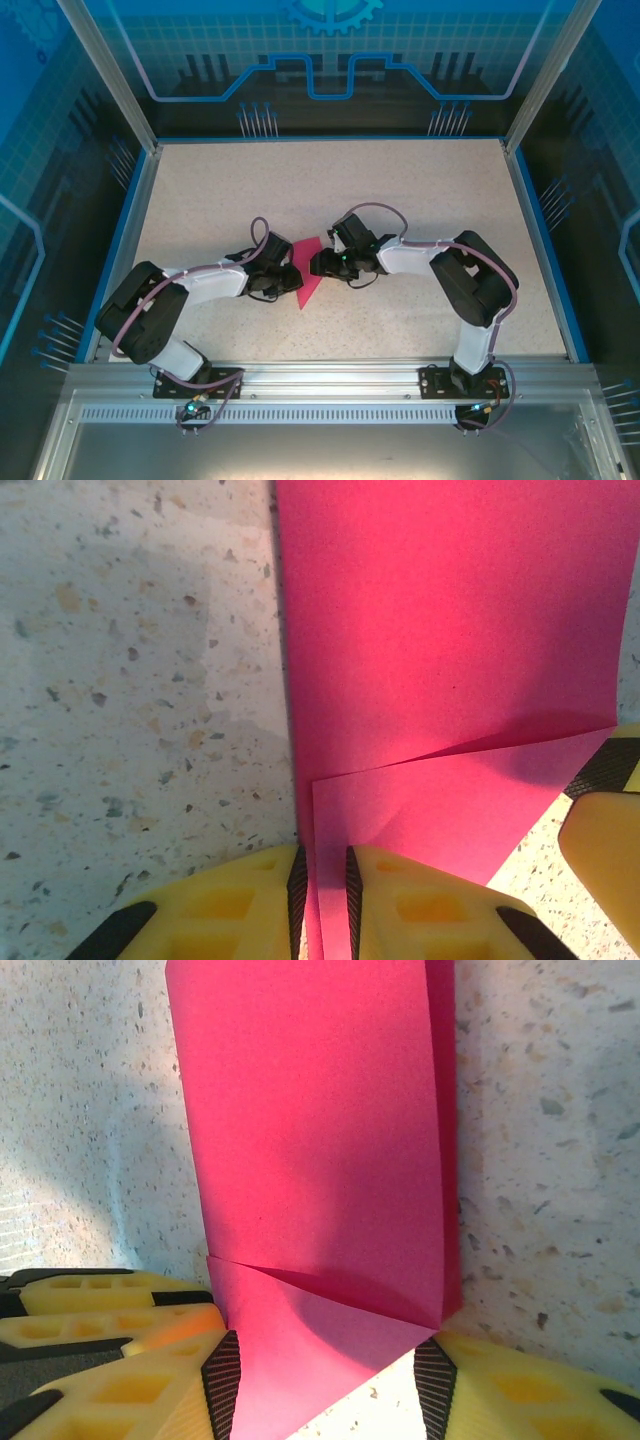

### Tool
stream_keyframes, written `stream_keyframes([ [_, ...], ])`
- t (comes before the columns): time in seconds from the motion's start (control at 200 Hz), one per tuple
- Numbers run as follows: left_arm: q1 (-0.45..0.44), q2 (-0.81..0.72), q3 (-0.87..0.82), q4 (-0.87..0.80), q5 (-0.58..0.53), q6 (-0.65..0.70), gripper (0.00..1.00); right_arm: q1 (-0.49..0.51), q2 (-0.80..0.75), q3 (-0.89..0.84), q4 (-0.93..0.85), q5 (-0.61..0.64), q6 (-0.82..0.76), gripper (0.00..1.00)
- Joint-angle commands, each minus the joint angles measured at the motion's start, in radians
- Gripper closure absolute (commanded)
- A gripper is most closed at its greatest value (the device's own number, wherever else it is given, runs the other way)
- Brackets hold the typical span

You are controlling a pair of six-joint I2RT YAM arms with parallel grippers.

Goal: Fold a paper plane with a square sheet of paper (pick it up from the middle)
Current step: Fourth fold the wing at the center of the table.

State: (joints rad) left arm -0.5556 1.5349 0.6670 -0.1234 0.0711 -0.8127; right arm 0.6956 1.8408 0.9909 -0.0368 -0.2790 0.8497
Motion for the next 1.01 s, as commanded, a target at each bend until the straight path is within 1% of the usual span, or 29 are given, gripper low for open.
stream_keyframes([
  [0.0, 0.005, 0.016, 0.005, -0.041, -0.040, -0.005, 0.80, 0.017, 0.026, 0.019, 0.035, -0.057, 0.019, 0.50],
  [0.17, 0.006, 0.010, 0.003, -0.041, -0.042, -0.006, 0.80, 0.017, 0.040, 0.008, 0.083, -0.096, 0.030, 0.55],
  [0.415, 0.006, -0.006, 0.003, -0.050, -0.042, -0.004, 0.80, 0.017, 0.065, 0.006, 0.084, -0.102, 0.014, 0.67],
  [0.48, 0.006, -0.017, 0.003, -0.054, -0.042, -0.003, 0.80, 0.018, 0.072, 0.009, 0.081, -0.097, 0.011, 0.73],
  [0.535, 0.007, -0.030, 0.006, -0.063, -0.041, -0.003, 0.80, 0.017, 0.073, 0.012, 0.074, -0.086, 0.011, 0.82],
  [0.62, 0.007, -0.057, 0.009, -0.076, -0.037, 0.004, 0.77, 0.018, 0.057, 0.009, 0.058, -0.048, 0.015, 0.93],
  [0.72, 0.006, -0.101, 0.009, -0.088, -0.031, 0.016, 0.73, 0.019, -0.004, -0.016, 0.036, 0.032, 0.026, 0.99],
  [0.88, 0.007, -0.179, 0.001, -0.098, -0.027, 0.047, 0.62, 0.022, -0.141, -0.060, -0.064, 0.193, 0.045, 1.00],
  [1.0, 0.005, -0.234, -0.016, -0.072, -0.017, 0.061, 0.54, 0.028, -0.216, -0.095, -0.137, 0.279, 0.099, 1.00],
])
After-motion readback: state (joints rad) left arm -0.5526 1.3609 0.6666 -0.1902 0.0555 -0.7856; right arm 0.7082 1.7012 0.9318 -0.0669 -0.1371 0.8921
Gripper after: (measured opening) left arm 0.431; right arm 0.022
